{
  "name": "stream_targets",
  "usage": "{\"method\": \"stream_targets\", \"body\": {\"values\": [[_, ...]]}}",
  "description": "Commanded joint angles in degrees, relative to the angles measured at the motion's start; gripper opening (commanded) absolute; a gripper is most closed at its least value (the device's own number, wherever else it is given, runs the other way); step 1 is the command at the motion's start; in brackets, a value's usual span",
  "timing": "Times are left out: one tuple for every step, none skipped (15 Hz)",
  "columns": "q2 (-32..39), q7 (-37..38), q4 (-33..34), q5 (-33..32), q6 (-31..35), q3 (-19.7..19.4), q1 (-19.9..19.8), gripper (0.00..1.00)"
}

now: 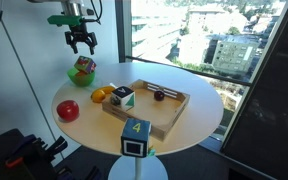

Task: Put the orange and yellow dice in the green bowl

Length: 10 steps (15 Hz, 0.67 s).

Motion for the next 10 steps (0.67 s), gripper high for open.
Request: {"method": "stream_targets", "body": {"values": [[-4.9,1.1,-3.9,2.5,-2.0,-0.5,-1.1,1.0],[-5.8,1.2,-4.6,3.0,-2.5,-0.7,-1.4,1.0],[-6.7,1.1,-5.3,3.4,-3.1,-0.8,-1.6,1.0],[-7.5,1.1,-5.8,3.7,-3.8,-1.0,-1.8,1.0],[-8.4,1.1,-6.3,3.9,-4.3,-1.2,-2.0,1.0],[-9.3,1.0,-6.8,4.0,-5.0,-1.3,-2.2,1.0],[-10.1,1.0,-7.2,4.0,-5.7,-1.5,-2.4,1.0],[-11.0,1.0,-7.6,4.0,-6.4,-1.6,-2.6,1.0],[-11.9,1.0,-7.9,3.7,-7.1,-1.8,-2.7,1.0],[-12.6,0.9,-8.1,3.8,-7.9,-1.9,-2.9,1.0]]}}
